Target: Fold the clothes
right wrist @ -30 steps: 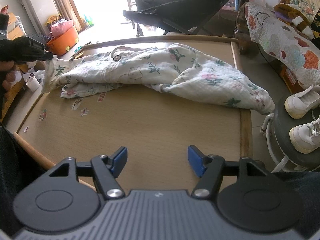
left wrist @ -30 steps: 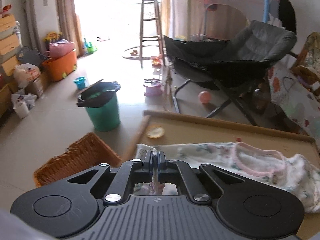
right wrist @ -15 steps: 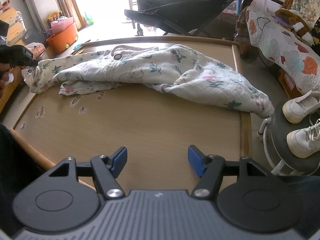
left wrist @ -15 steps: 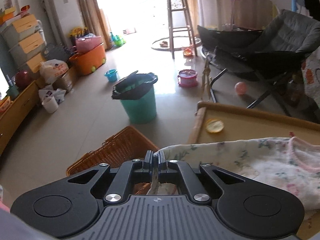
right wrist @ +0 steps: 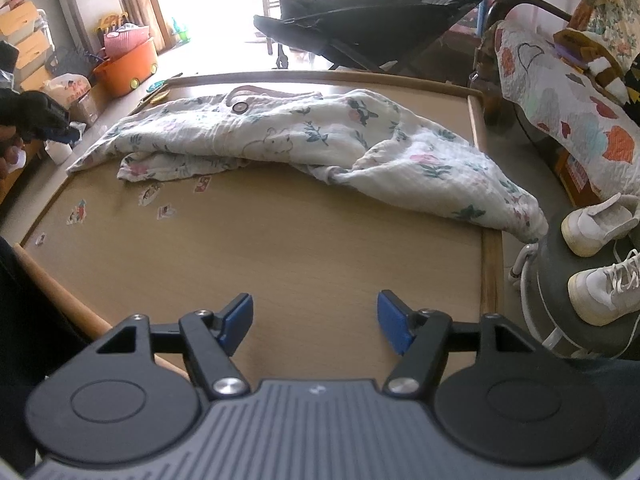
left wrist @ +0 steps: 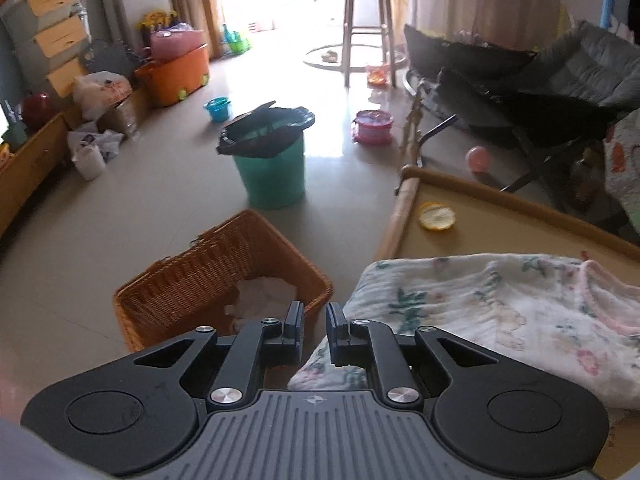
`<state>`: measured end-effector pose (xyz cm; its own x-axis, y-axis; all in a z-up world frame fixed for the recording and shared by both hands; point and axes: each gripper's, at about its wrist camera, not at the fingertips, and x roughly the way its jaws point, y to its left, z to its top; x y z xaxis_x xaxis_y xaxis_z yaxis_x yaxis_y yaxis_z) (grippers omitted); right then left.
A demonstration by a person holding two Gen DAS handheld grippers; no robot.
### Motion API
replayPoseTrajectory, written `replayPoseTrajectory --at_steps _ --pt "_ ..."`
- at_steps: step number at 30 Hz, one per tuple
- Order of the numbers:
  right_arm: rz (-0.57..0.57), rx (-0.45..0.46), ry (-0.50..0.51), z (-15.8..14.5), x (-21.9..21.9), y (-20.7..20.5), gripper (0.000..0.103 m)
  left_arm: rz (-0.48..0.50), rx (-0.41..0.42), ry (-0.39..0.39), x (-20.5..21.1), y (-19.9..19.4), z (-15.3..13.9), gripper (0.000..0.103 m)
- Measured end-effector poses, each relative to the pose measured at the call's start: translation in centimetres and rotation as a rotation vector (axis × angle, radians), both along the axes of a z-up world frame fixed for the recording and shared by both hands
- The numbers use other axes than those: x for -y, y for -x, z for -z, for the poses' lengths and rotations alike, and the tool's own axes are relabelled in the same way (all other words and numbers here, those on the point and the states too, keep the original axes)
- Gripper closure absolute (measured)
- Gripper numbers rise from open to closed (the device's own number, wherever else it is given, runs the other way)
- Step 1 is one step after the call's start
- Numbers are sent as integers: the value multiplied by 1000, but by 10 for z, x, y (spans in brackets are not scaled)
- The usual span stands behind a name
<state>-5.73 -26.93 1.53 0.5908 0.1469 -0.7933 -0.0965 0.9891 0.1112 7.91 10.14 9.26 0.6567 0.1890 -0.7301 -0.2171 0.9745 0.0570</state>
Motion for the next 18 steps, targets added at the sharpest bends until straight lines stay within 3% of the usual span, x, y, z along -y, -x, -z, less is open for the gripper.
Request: replayPoseTrajectory --at_steps 2,4,12,18 --pt "-5 0 11 0 -2 0 34 4 28 13 2 4 -1 48" --pt "-9 1 20 1 -3 0 33 -9 66 16 3 7 -3 41" --pt "-17 0 56 1 -8 1 33 -49 164 66 -3 13 -21 40" --pt "-10 -6 64 1 -8 0 33 41 204 159 4 23 -33 41"
